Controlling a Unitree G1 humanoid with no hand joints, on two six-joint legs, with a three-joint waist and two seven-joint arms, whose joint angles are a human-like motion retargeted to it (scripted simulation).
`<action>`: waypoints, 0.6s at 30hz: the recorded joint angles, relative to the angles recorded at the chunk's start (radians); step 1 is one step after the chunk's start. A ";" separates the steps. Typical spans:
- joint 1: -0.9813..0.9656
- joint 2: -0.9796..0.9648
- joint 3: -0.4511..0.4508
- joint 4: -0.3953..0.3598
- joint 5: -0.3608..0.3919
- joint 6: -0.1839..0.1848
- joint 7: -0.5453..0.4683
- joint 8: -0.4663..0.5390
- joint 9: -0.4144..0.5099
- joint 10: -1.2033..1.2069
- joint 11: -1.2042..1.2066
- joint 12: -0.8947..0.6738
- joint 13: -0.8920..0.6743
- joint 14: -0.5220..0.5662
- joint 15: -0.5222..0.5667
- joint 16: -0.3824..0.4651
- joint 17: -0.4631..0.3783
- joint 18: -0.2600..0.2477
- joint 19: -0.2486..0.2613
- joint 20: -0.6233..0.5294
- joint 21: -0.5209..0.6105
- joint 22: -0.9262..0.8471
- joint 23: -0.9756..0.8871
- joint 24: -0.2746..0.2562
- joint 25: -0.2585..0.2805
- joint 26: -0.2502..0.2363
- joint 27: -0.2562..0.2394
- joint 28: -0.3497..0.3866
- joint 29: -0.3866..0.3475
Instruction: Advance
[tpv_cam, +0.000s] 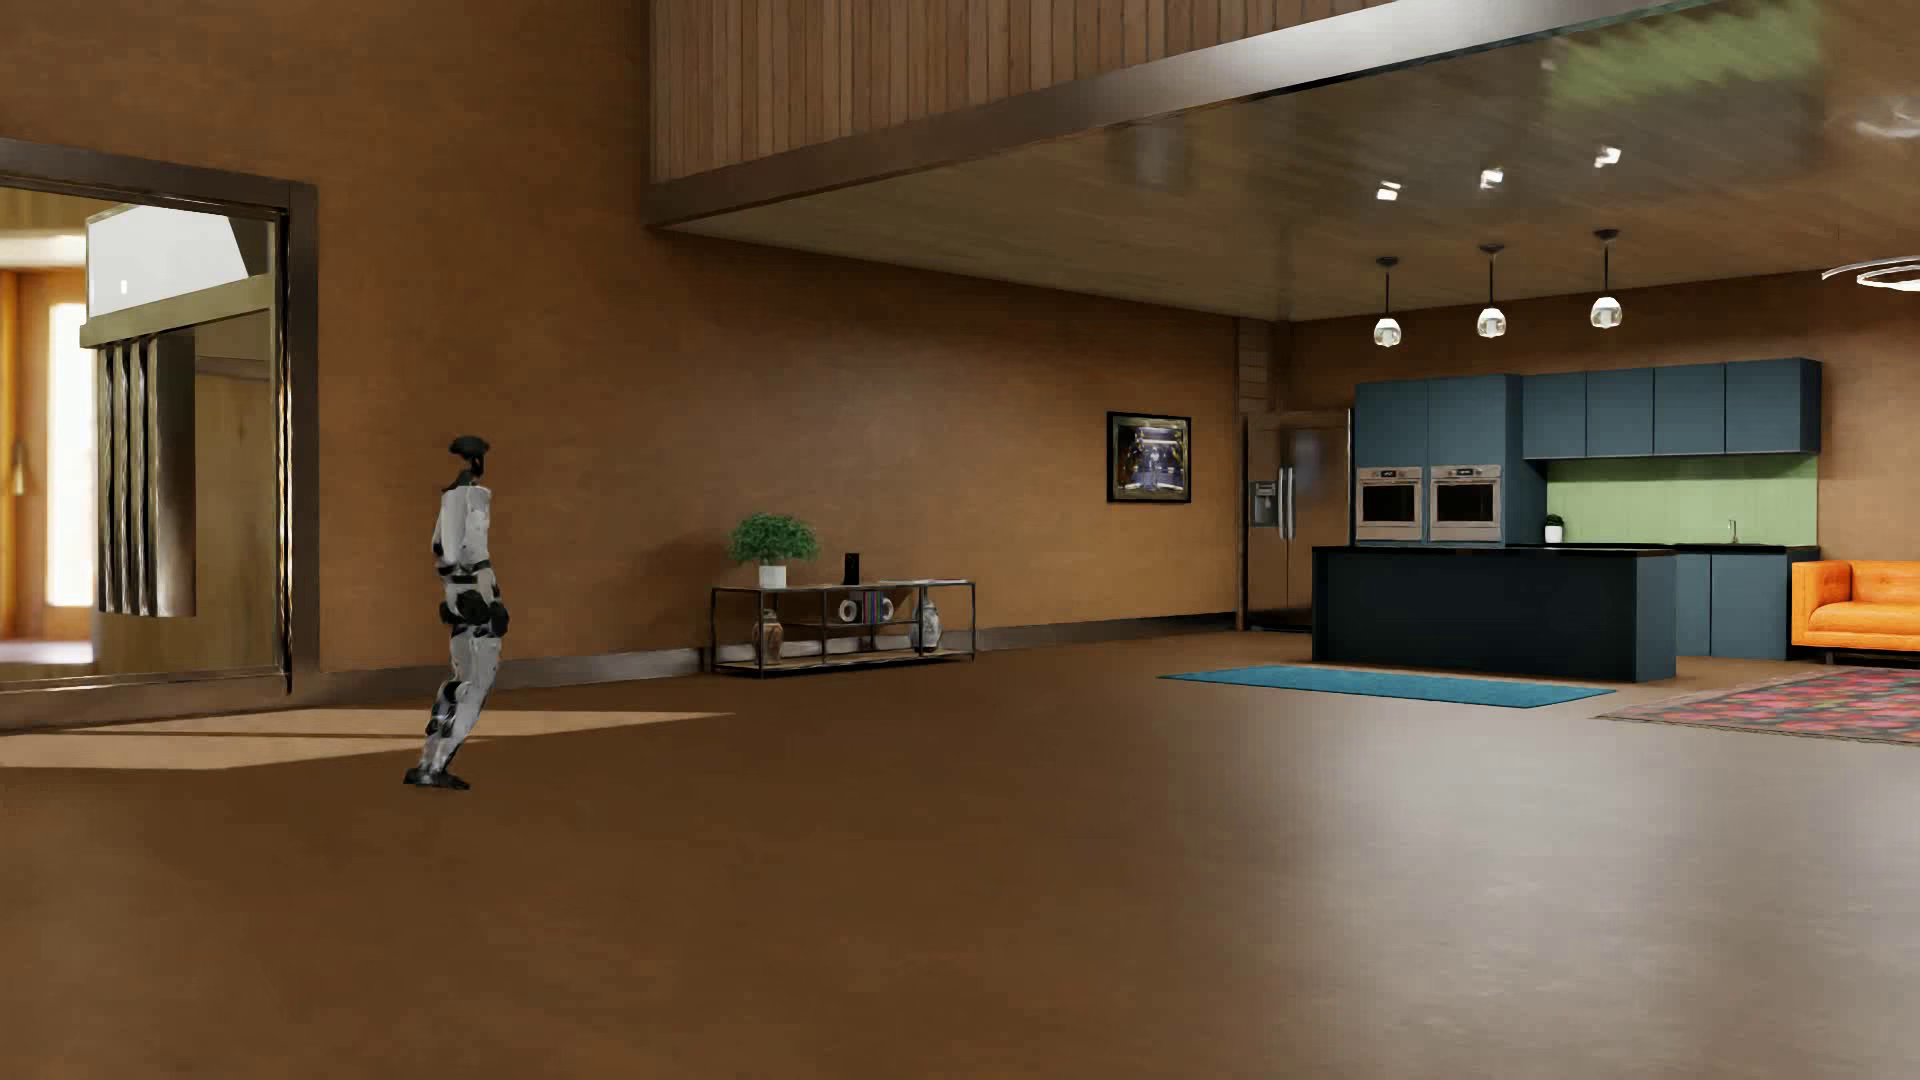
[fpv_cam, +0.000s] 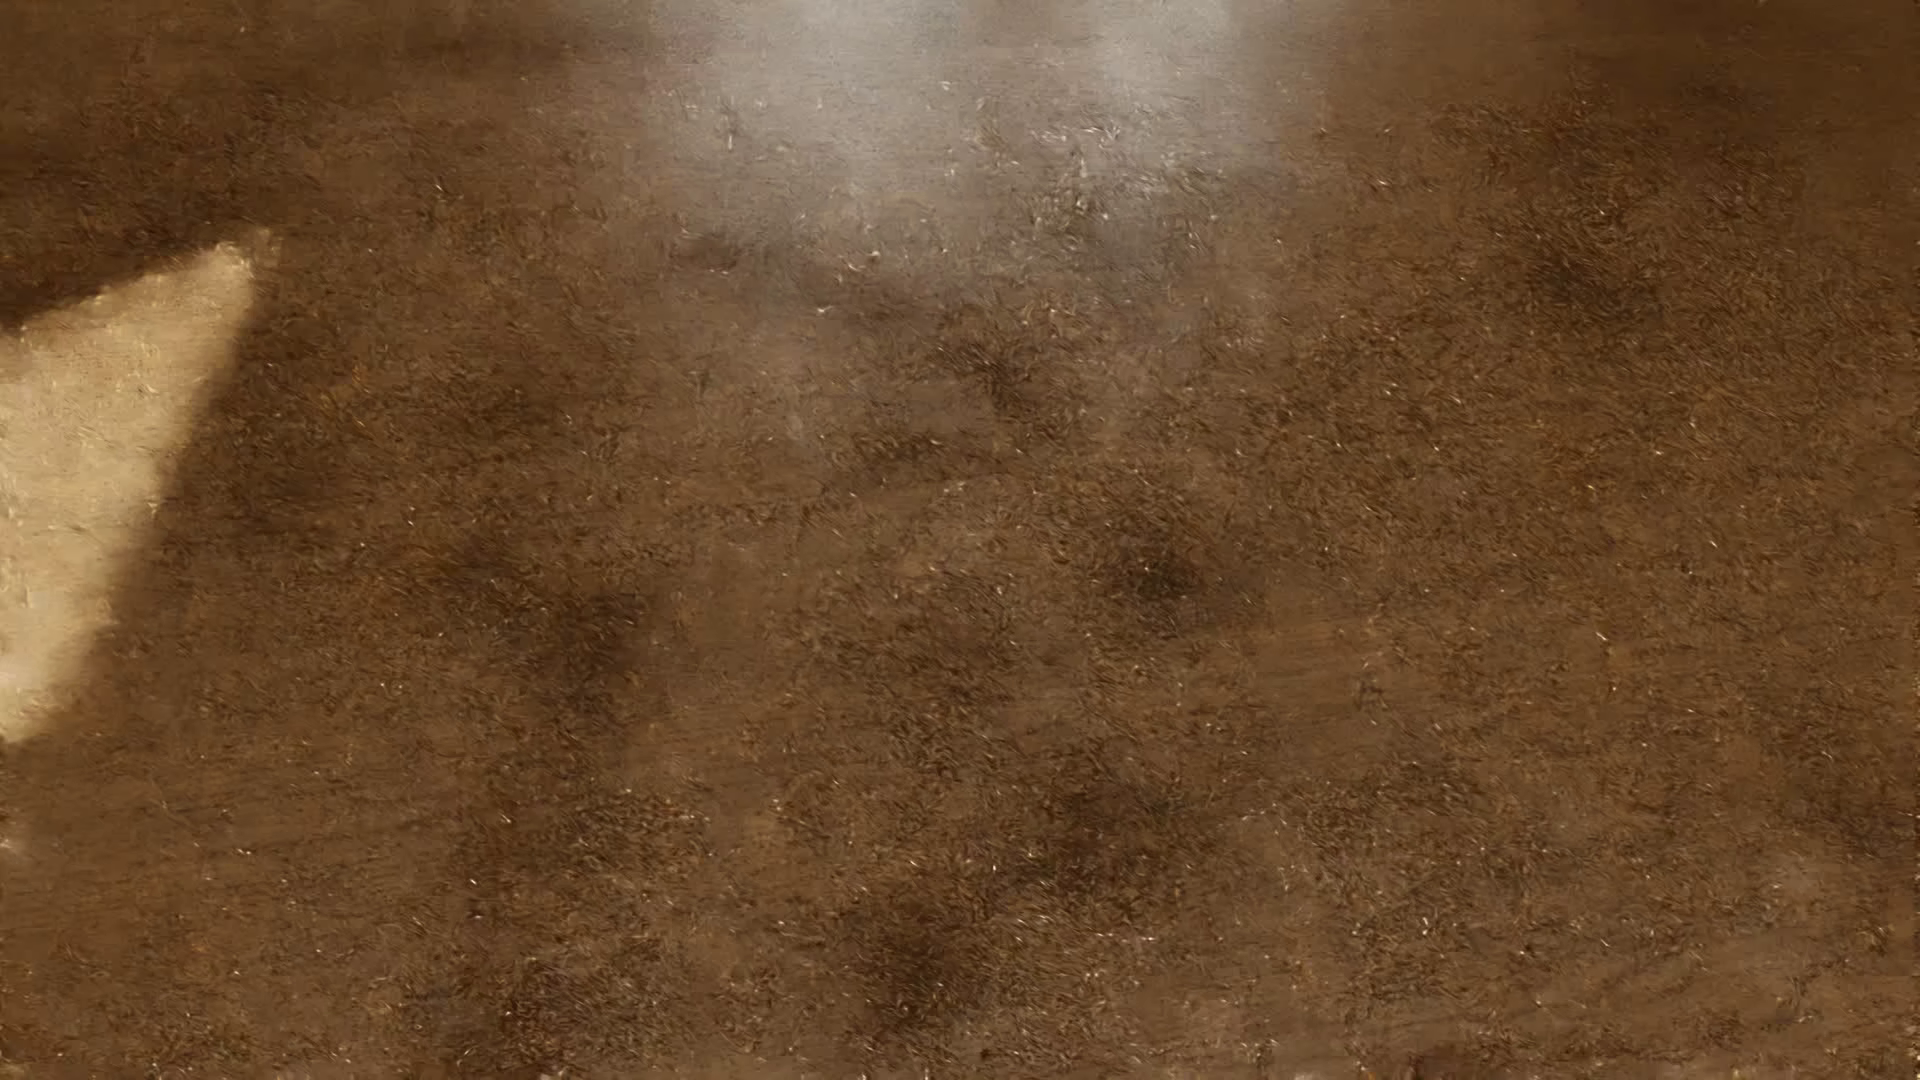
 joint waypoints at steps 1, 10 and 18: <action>0.001 -0.002 0.003 -0.002 -0.002 -0.001 0.000 0.000 -0.002 -0.001 0.003 0.006 0.006 -0.003 -0.009 0.001 -0.001 0.000 0.000 -0.002 -0.005 0.006 -0.004 0.000 0.000 0.000 0.000 0.000 0.000; 0.040 -0.378 -0.074 -0.035 -0.023 -0.002 0.000 0.000 0.061 0.027 0.667 0.031 0.060 -0.014 0.198 0.015 -0.019 0.000 0.000 -0.034 -0.060 0.044 -0.018 0.000 0.000 0.000 0.000 0.000 0.000; 0.131 -0.535 -0.153 -0.012 -0.036 0.002 0.000 0.000 0.087 0.028 0.159 -0.017 0.188 -0.028 0.126 0.039 0.011 0.000 0.000 0.036 0.054 -0.034 0.123 0.000 0.000 0.000 0.000 0.000 0.000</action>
